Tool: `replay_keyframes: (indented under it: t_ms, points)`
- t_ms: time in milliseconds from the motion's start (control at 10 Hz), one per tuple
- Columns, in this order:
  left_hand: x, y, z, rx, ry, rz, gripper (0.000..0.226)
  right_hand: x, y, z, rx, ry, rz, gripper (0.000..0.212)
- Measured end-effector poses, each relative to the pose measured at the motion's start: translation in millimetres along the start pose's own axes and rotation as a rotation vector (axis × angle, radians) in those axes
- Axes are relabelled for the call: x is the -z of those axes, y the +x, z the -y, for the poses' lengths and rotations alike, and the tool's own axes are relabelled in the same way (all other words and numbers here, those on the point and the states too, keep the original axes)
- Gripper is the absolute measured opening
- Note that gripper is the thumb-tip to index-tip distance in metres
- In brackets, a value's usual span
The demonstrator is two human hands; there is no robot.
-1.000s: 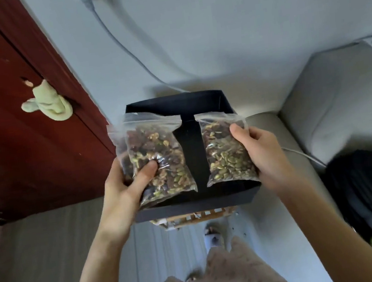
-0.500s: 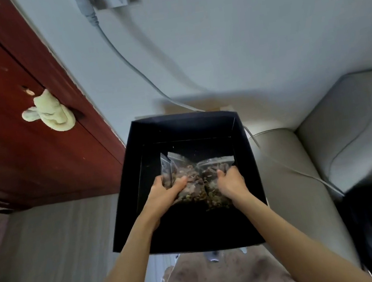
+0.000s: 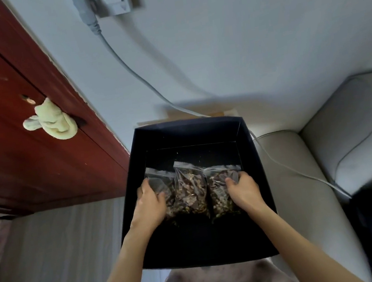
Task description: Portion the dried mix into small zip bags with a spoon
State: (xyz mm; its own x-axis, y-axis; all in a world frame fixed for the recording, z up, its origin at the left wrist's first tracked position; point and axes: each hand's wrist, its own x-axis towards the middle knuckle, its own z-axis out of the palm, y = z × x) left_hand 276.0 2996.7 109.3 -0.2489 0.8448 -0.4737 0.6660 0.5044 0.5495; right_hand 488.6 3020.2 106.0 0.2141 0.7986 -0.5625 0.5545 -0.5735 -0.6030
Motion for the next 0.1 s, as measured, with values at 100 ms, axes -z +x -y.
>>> replay_keyframes:
  t_ms: [100]
  points:
    - [-3.6,-7.5,2.9,-0.085,0.138,0.066,0.065,15.6,-11.3,11.9,0.145,0.044,-0.102,0.041]
